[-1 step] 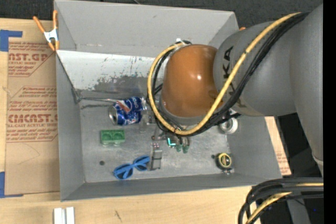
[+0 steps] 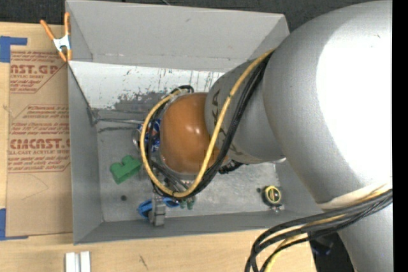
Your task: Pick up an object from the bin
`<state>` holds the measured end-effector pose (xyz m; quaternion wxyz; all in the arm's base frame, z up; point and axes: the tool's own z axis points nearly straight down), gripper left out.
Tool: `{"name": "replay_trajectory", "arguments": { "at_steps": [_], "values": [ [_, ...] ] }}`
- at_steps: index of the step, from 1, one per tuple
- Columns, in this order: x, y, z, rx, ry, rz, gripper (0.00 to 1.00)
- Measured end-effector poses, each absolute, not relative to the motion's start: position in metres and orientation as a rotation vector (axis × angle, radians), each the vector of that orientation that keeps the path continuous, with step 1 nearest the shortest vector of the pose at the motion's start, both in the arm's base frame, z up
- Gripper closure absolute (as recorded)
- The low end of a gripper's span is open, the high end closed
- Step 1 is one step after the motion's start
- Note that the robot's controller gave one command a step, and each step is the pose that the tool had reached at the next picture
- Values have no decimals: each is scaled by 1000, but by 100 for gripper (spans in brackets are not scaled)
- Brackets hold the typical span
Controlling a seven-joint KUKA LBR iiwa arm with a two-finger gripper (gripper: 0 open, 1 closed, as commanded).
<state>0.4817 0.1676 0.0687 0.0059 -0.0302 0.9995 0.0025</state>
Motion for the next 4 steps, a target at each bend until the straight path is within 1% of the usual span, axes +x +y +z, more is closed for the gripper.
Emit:
{"name": "replay_trajectory", "arguments": {
  "at_steps": [1, 2, 3, 4],
  "values": [
    [479, 166, 70, -95, 3140, 3, 100],
    [492, 214, 70, -145, 3136, 6, 100],
    [492, 212, 70, -139, 3138, 3, 0],
    [490, 154, 70, -395, 3111, -1, 0]
  ]
}}
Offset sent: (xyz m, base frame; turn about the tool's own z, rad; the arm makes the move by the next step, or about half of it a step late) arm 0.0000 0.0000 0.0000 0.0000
